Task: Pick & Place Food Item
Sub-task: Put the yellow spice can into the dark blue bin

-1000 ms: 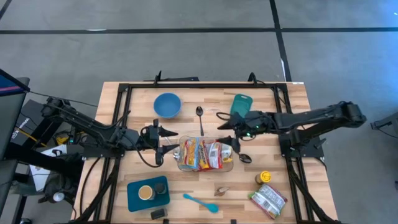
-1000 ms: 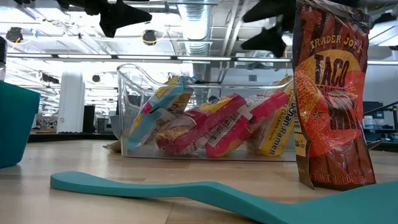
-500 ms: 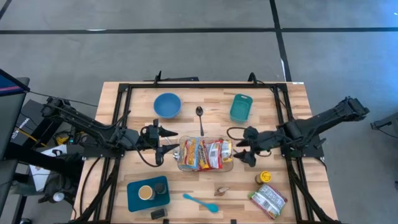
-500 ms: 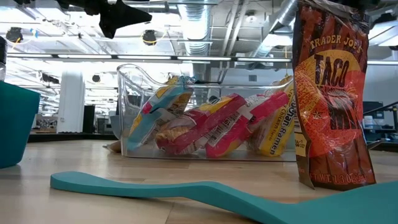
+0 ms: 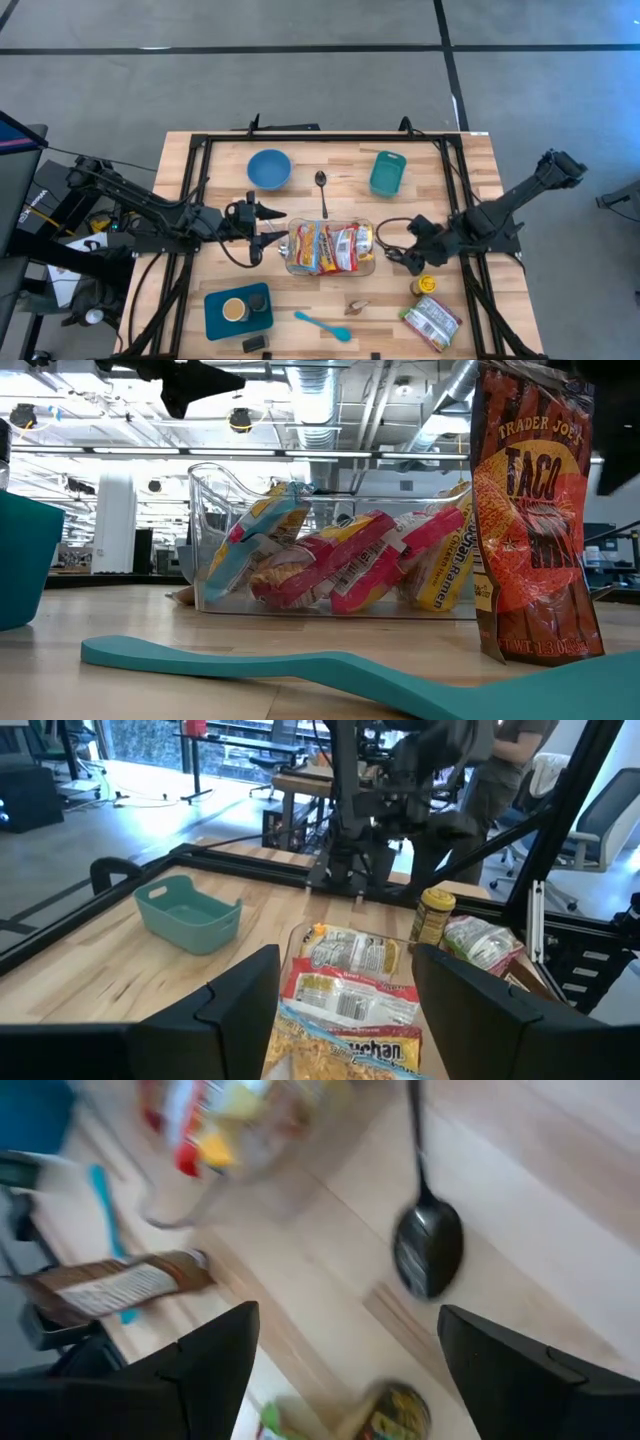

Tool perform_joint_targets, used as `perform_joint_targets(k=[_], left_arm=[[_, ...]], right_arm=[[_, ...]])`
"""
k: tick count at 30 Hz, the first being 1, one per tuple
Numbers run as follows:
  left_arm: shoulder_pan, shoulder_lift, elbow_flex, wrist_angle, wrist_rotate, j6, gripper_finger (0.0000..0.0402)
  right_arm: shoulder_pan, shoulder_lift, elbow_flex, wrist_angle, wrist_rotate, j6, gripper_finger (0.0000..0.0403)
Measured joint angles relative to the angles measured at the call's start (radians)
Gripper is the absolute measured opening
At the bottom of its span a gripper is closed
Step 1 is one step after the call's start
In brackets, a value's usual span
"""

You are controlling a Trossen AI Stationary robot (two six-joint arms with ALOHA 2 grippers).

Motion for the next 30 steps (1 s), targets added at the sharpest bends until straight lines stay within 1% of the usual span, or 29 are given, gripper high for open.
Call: perform_joint_targets(k=[6,13,20,25,30], left_arm=[[0.003,0.000,0.000,0.014,0.000,0.001,0.0226],[0.014,0.000,0.000,0.015,0.000,0.002,0.0225],[0.014,0.000,0.000,0.015,0.000,0.002,0.0227],[0.014,0.000,0.000,0.015,0.000,0.002,0.0223],[0.014,0.000,0.000,0.015,0.000,0.002,0.0224]], right_arm=[[0.093,0.040,0.000,-0.056,-0.001,0.159,0.0301],[0.169,0.101,0.000,-0.055,-0.003,0.262,0.0301],[0.206,0.153,0.015,-0.069,-0.004,0.316,0.0301],[0.219,0.201,0.083,-0.120,-0.003,0.317,0.0301],[0.220,0.285,0.165,-0.215,-0.005,0.323,0.0301]])
